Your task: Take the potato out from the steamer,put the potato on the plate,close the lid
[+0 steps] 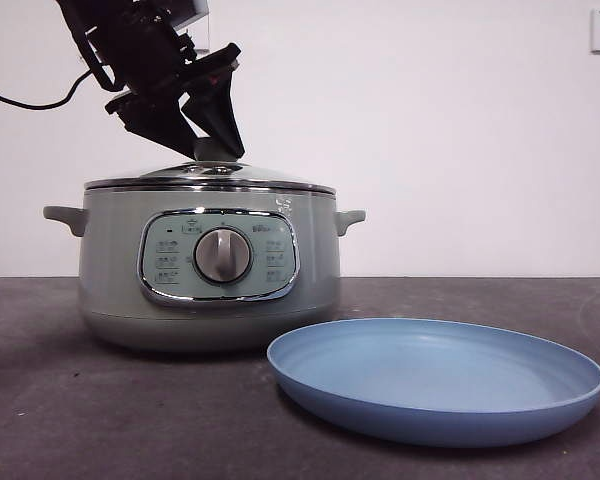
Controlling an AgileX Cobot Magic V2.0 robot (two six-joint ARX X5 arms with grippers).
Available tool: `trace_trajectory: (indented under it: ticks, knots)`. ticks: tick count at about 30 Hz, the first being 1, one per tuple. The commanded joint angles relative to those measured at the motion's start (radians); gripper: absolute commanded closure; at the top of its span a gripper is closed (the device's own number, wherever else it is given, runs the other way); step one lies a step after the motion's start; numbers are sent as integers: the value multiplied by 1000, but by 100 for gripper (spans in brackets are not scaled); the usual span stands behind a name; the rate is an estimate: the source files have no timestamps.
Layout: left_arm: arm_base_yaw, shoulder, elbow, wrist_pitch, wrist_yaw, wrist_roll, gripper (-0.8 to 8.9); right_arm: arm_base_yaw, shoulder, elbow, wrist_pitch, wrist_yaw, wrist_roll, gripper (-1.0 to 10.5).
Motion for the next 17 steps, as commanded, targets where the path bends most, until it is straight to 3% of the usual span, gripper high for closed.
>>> trace_trajectory:
  ticks: [1,8,17]
  knots:
    - [-4,-12,2,5,12,-2,822,2,-1,3,6,3,5,318]
    - [-2,-105,3,-1,11,-5,822,3,12,3,27,2,9,318]
    - [-2,-335,3,-128,-48,-5,822,39,92,7,188,-5,123,319]
